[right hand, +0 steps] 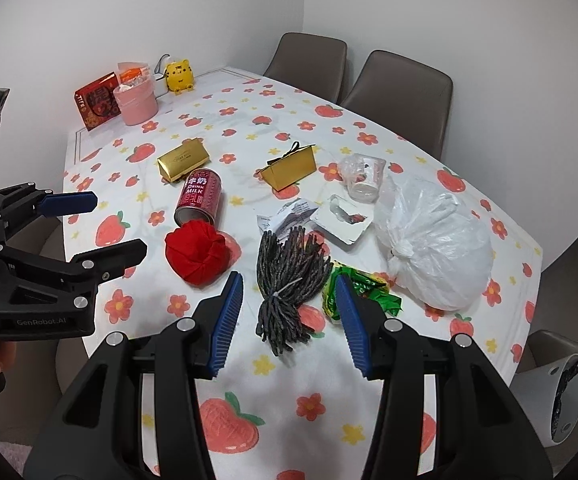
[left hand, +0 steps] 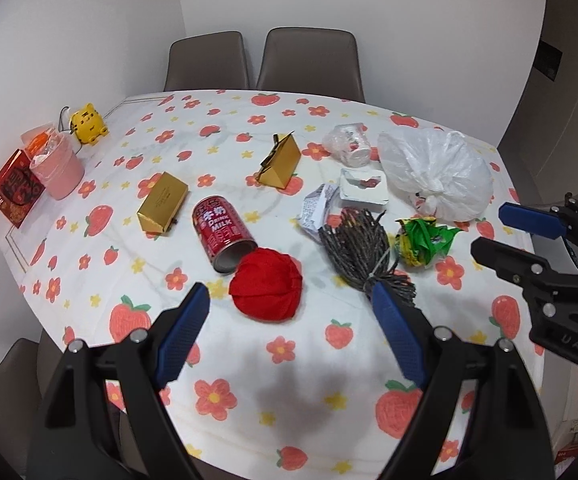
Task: Collect trash
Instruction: 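Move both tools back over the table toward the red ball and can, then grasp the red knit ball with the right tool while the left tool grasps the red can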
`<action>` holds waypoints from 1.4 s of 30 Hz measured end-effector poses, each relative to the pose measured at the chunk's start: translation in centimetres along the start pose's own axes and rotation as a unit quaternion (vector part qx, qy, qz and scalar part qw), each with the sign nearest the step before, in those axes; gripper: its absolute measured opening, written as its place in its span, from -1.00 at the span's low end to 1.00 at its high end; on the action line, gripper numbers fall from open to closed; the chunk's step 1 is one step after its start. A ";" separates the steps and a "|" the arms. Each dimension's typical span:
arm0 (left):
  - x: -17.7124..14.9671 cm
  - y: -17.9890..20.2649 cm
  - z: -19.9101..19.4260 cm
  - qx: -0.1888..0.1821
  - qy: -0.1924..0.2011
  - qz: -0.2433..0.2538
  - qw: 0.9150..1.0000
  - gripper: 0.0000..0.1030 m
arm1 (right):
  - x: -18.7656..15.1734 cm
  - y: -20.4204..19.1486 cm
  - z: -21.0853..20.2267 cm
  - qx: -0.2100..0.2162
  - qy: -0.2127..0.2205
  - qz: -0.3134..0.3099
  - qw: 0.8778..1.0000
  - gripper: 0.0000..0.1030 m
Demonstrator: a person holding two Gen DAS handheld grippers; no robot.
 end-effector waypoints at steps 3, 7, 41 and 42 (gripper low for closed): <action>-0.1 -1.5 0.6 0.010 -0.002 -0.008 1.000 0.61 | 0.6 -0.9 1.5 0.009 -0.004 -0.004 1.000 -0.10; -0.1 -3.2 1.9 0.018 -0.009 -0.016 1.000 0.61 | 1.3 -2.1 3.6 0.020 -0.010 -0.007 1.000 -0.10; -5.6 -12.9 10.0 0.041 -0.084 -0.058 0.994 0.62 | -0.2 -11.6 17.8 0.075 -0.082 -0.068 0.991 0.20; -5.8 -12.9 10.1 0.041 -0.087 -0.059 0.994 0.62 | -0.3 -11.6 18.0 0.073 -0.084 -0.070 0.991 0.20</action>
Point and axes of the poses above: each gripper's, at about its wrist camera, not at the fingertips, and z roughly the way its jaws point, y to its right, x to its top, the point moved 4 cm from there along z, roughly the way its jaws point
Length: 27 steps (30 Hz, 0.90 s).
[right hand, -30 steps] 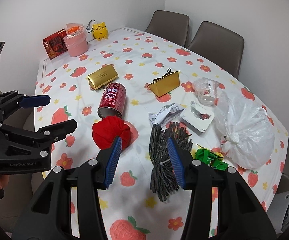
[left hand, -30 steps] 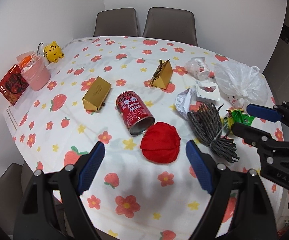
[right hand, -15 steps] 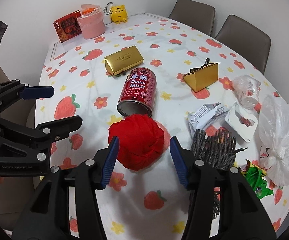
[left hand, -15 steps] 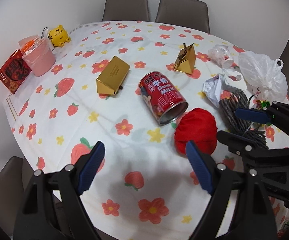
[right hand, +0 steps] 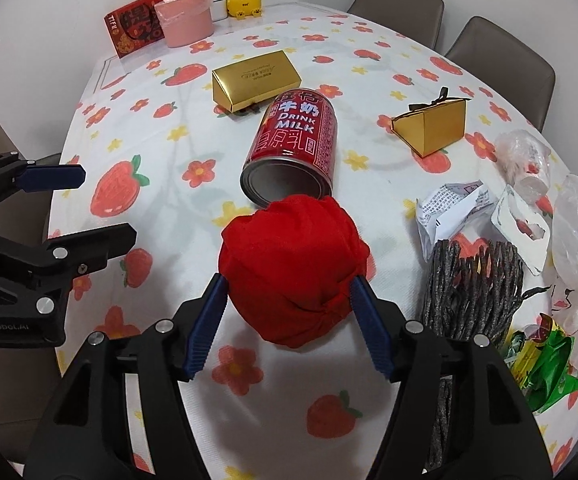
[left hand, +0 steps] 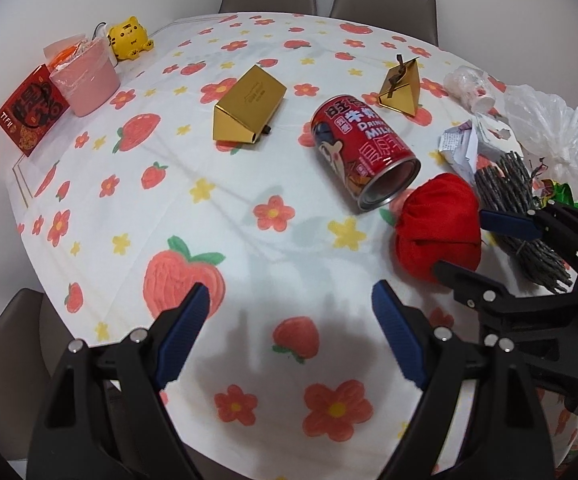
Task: Collect trash
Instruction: 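Grasp the red knit ball with the right tool while the left tool grasps the red can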
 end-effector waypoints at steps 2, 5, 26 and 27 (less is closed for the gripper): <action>-0.3 0.0 0.2 0.000 -0.003 0.000 1.000 0.62 | -0.1 0.1 0.2 -0.002 -0.001 0.001 1.000 0.20; -0.5 0.0 0.3 -0.001 -0.005 0.001 1.000 0.61 | -0.1 0.2 0.7 -0.008 -0.004 -0.002 1.000 0.19; 2.7 2.4 -1.2 -0.015 0.021 0.021 0.999 0.62 | 1.9 3.0 -2.8 -0.033 0.028 0.008 0.999 -0.31; 3.1 2.6 -1.3 -0.016 0.023 0.021 0.999 0.61 | 2.1 3.3 -3.0 -0.035 0.030 0.008 0.999 -0.30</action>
Point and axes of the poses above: each gripper's, at about its wrist camera, not at the fingertips, and z roughly the way its jaws point, y to its right, x to its top, the point moved 4 cm from there along z, roughly the way its jaws point
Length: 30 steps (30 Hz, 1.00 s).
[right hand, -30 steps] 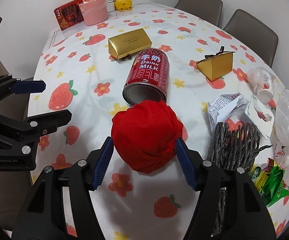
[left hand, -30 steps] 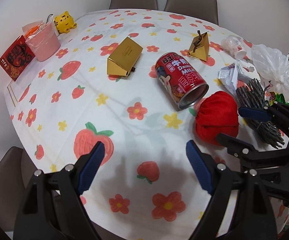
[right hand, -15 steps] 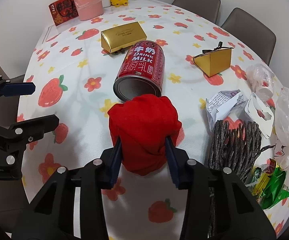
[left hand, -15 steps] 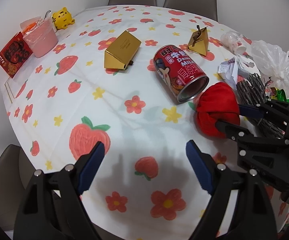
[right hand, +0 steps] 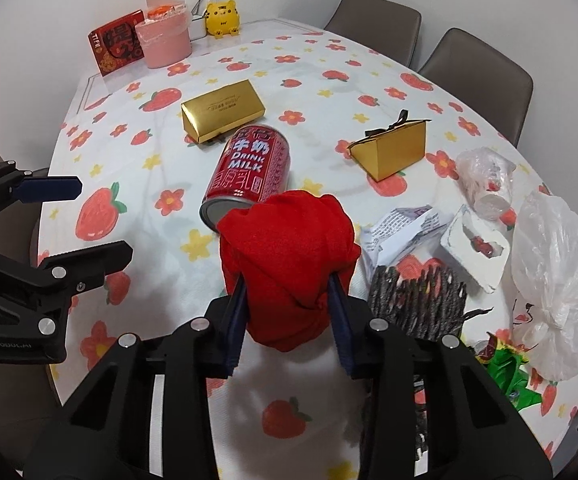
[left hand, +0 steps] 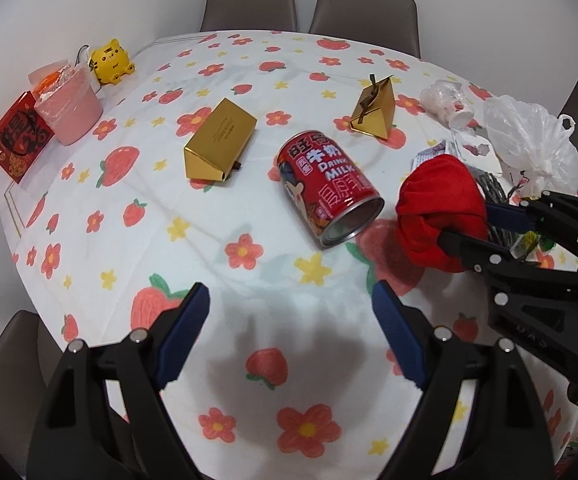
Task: Collect trash
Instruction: 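Grasp the red knit ball with the right tool while the left tool grasps the red can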
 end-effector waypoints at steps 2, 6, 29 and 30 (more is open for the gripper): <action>0.8 0.4 0.1 -0.002 0.004 0.001 1.000 0.62 | 0.7 0.9 -0.2 -0.005 0.006 0.000 1.000 -0.30; 2.7 0.9 0.9 -0.005 0.013 -0.002 1.000 0.62 | 1.9 2.4 0.3 -0.007 0.015 -0.005 1.000 -0.31; 6.1 3.1 9.4 -0.003 -0.034 -0.078 0.996 0.41 | 5.1 6.7 4.2 0.010 0.023 -0.045 0.999 -0.30; 6.1 3.1 9.5 -0.002 -0.031 -0.080 0.996 0.40 | 5.1 6.7 4.2 0.010 0.024 -0.045 0.999 -0.30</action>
Point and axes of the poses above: each gripper's, at about its wrist camera, not at the fingertips, and z roughly the way its jaws point, y to its right, x to its top, the point moved 4 cm from there along z, roughly the way its jaws point
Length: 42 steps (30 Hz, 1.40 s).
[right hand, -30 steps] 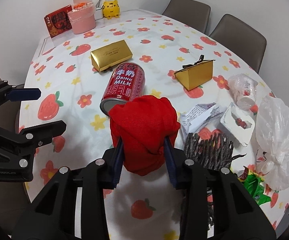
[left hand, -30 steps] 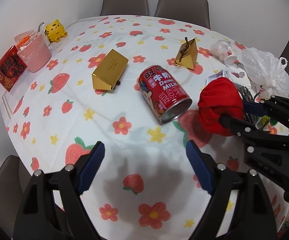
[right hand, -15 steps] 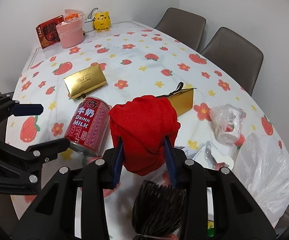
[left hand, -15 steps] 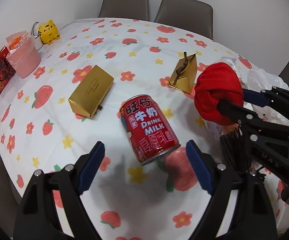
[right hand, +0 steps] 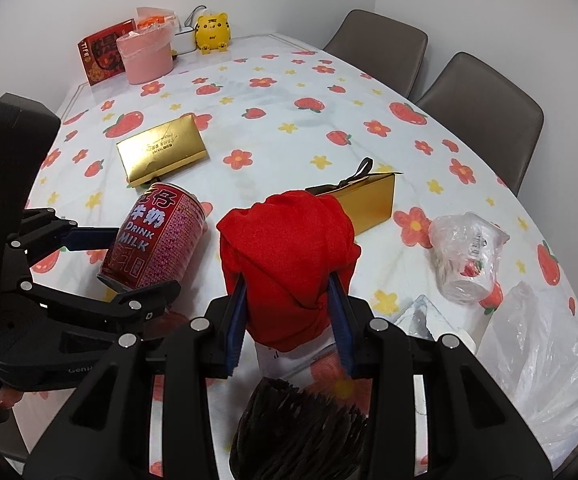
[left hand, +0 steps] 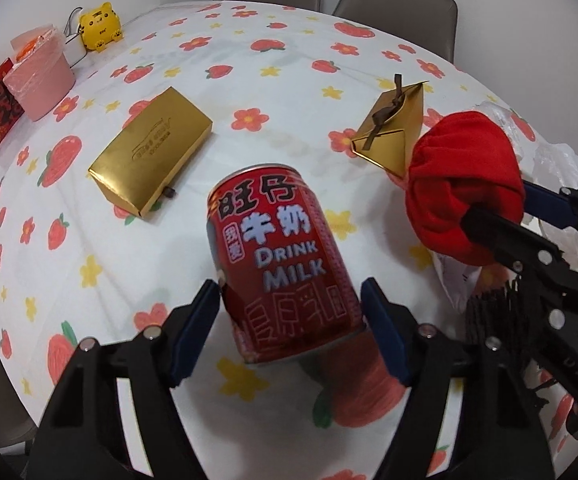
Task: Collect trash
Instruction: 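Grasp the red knit ball with the right tool while the left tool grasps the red can, then carry the red ball and red can toward the white bin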
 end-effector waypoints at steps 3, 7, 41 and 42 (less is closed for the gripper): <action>0.1 0.3 0.0 0.009 0.004 0.004 1.000 0.39 | 0.0 0.1 0.1 0.000 0.000 0.000 1.000 -0.30; -0.1 0.3 -0.1 0.008 0.003 -0.002 1.000 0.38 | 0.1 0.1 0.1 0.002 -0.001 -0.003 1.000 -0.30; -6.4 -2.0 -13.0 0.016 0.059 0.040 0.997 0.28 | -1.5 -6.1 -11.0 -0.025 0.039 0.027 0.999 -0.30; -6.7 -1.8 -13.4 0.013 0.059 0.048 0.997 0.28 | -1.8 -6.2 -11.6 -0.028 0.041 0.032 0.998 -0.30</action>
Point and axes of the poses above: each gripper's, at about its wrist camera, not at the fingertips, and z roughly the way its jaws point, y to its right, x to its top, the point moved 4 cm from there along z, roughly the way its jaws point
